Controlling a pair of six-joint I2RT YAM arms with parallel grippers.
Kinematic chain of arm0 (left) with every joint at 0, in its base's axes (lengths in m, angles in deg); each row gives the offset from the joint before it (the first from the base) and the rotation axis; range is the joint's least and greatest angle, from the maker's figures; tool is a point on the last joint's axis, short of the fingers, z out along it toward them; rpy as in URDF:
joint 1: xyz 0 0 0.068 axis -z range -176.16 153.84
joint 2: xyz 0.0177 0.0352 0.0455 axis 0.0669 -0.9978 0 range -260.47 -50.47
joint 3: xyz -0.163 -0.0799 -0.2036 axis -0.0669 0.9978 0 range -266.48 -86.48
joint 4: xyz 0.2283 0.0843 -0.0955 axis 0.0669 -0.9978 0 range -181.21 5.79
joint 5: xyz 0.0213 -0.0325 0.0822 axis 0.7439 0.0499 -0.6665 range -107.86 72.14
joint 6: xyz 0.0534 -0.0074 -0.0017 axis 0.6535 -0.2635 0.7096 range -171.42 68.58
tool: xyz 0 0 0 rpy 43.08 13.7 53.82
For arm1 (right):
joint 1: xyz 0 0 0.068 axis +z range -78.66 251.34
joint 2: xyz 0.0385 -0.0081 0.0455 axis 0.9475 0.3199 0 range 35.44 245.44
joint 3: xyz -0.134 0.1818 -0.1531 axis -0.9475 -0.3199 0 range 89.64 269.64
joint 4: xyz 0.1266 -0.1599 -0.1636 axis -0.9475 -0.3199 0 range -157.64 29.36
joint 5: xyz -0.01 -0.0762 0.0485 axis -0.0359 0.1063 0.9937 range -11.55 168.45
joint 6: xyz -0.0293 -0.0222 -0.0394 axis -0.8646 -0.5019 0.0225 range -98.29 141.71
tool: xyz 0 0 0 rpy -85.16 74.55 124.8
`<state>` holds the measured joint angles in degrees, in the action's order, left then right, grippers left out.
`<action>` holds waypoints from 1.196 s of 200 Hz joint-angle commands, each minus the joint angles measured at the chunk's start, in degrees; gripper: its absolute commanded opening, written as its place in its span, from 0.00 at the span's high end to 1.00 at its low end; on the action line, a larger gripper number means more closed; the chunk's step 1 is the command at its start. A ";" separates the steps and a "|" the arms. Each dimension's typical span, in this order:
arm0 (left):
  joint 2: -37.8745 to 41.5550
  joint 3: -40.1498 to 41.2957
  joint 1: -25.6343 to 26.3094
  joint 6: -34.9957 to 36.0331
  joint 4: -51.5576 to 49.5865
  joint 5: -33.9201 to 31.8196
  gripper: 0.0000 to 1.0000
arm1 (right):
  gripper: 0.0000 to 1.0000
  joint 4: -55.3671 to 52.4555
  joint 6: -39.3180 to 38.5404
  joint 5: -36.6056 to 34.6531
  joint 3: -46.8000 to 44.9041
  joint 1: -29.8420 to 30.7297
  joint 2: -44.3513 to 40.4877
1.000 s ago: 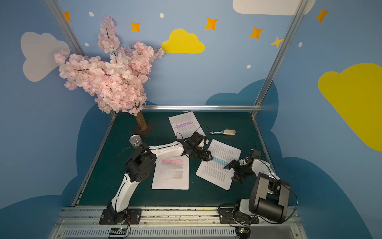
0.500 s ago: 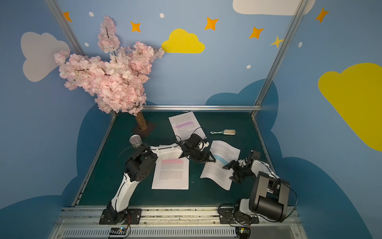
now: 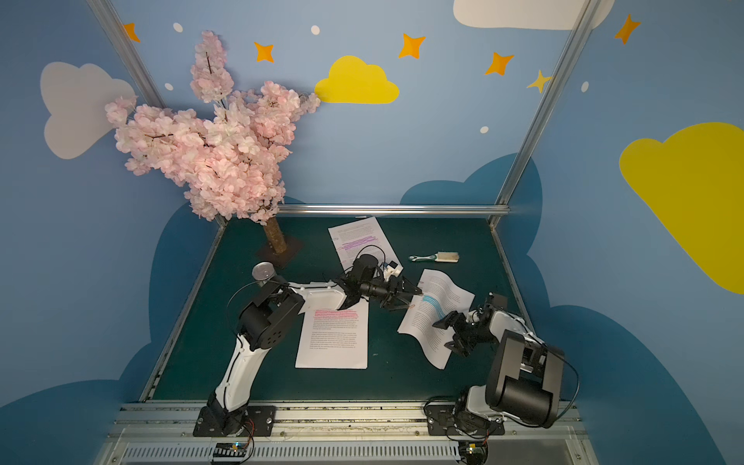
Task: Unclip the paperclips from the documents
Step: Pick up the document from the center of the board.
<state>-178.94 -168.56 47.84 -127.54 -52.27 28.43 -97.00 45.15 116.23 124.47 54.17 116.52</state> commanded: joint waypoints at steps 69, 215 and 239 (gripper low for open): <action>-1.51 -0.72 1.69 0.09 0.74 8.71 0.20 | 0.23 1.14 -1.64 -2.64 -1.17 0.27 2.94; 6.67 -15.99 4.95 49.68 -58.16 -6.72 0.96 | 0.25 -3.24 -3.96 -1.38 1.00 0.29 -4.87; 12.77 -16.79 5.37 57.15 -65.15 -13.96 0.96 | 0.25 -3.67 -4.93 5.67 3.38 0.38 -13.82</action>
<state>-174.26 -182.86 52.50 -82.14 -106.23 22.11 -98.99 42.20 116.76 125.06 54.31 110.18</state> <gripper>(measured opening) 0.047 0.748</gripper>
